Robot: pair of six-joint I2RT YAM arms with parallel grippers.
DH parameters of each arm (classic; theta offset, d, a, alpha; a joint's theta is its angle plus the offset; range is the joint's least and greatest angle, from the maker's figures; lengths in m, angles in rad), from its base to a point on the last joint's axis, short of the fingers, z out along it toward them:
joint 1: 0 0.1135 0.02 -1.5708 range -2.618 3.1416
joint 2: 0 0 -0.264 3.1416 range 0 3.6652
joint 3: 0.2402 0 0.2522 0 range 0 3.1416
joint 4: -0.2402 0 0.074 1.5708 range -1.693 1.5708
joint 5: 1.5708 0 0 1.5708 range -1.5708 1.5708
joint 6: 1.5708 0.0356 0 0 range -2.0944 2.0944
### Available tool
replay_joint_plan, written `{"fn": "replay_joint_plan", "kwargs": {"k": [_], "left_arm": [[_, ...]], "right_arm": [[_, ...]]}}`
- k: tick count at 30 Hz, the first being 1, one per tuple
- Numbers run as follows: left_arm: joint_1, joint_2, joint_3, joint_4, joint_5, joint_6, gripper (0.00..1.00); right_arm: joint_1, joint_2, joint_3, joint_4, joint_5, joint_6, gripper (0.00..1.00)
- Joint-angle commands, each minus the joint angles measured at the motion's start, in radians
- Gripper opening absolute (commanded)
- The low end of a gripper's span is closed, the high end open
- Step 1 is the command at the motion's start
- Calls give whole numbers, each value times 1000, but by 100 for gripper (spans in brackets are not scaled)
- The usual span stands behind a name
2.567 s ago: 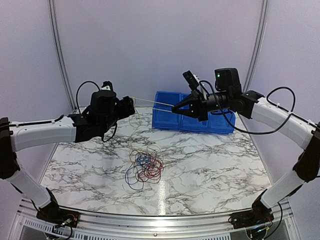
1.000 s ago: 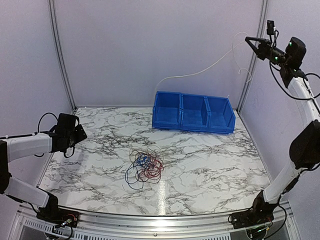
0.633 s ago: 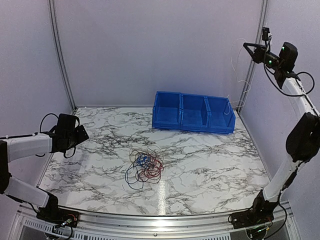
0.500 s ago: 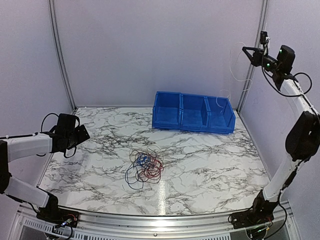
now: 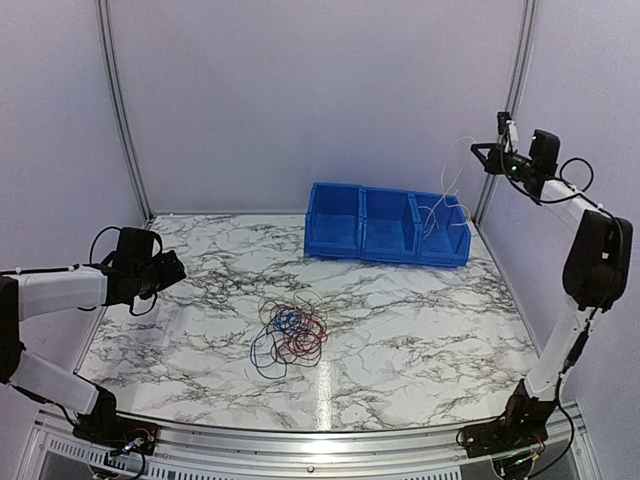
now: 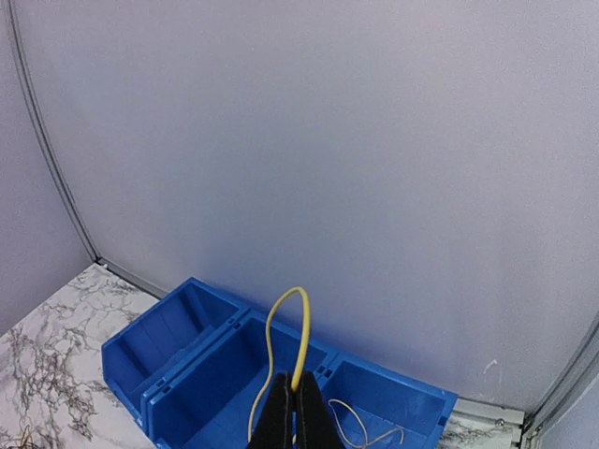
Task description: Untangle the cables
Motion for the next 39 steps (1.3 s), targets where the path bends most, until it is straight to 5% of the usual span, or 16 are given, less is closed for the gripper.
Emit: {"fn": "replay_joint_plan", "kwargs": {"k": [1, 18, 23, 27, 32, 39], "left_arm": [[-12, 4, 11, 16, 49, 9, 79], [-127, 98, 535, -224, 302, 320, 75], [-135, 117, 510, -150, 352, 306, 75], [-135, 99, 443, -119, 368, 331, 75], [-137, 97, 401, -118, 409, 332, 75], [-145, 81, 395, -118, 452, 345, 72]], "right_arm": [[3, 90, -17, -28, 54, -45, 0], [105, 337, 122, -340, 333, -251, 1], [134, 310, 187, -431, 423, -261, 46], [138, 154, 66, -399, 522, -283, 56], [138, -27, -116, -373, 523, -327, 55], [182, -189, -386, -402, 288, -518, 45]]}}
